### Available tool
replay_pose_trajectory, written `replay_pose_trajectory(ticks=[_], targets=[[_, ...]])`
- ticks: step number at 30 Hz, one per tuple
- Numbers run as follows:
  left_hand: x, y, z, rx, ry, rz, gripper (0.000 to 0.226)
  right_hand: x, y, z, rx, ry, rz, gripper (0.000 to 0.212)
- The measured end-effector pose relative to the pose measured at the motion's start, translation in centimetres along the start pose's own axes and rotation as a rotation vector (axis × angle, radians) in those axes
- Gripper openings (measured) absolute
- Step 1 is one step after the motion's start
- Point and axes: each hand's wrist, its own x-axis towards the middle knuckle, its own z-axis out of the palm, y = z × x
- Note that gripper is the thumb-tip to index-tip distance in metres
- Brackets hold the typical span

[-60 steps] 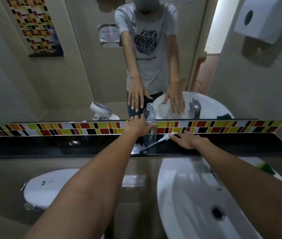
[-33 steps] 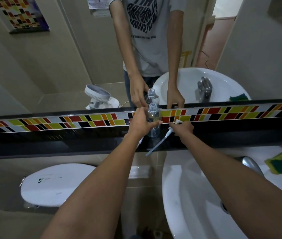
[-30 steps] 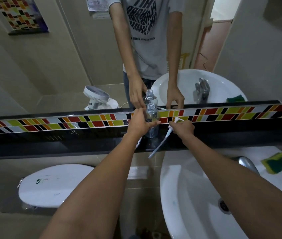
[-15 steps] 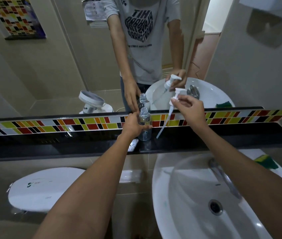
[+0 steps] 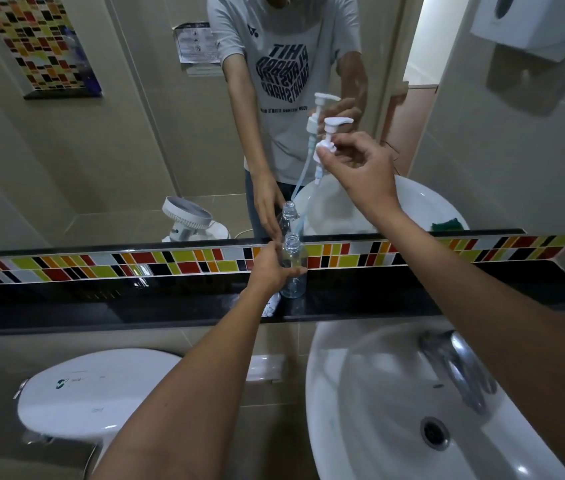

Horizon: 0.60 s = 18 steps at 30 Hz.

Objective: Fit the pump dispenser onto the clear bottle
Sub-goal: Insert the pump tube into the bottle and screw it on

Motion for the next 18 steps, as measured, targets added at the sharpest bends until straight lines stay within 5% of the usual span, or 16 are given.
replay_pose_trajectory(ticks=[18], targets=[[0.1,-0.3,0.1,-0.038,0.013,-0.006,0.062,-5.2,4.4,3.7,-0.071,-0.286,0.192,0.035]])
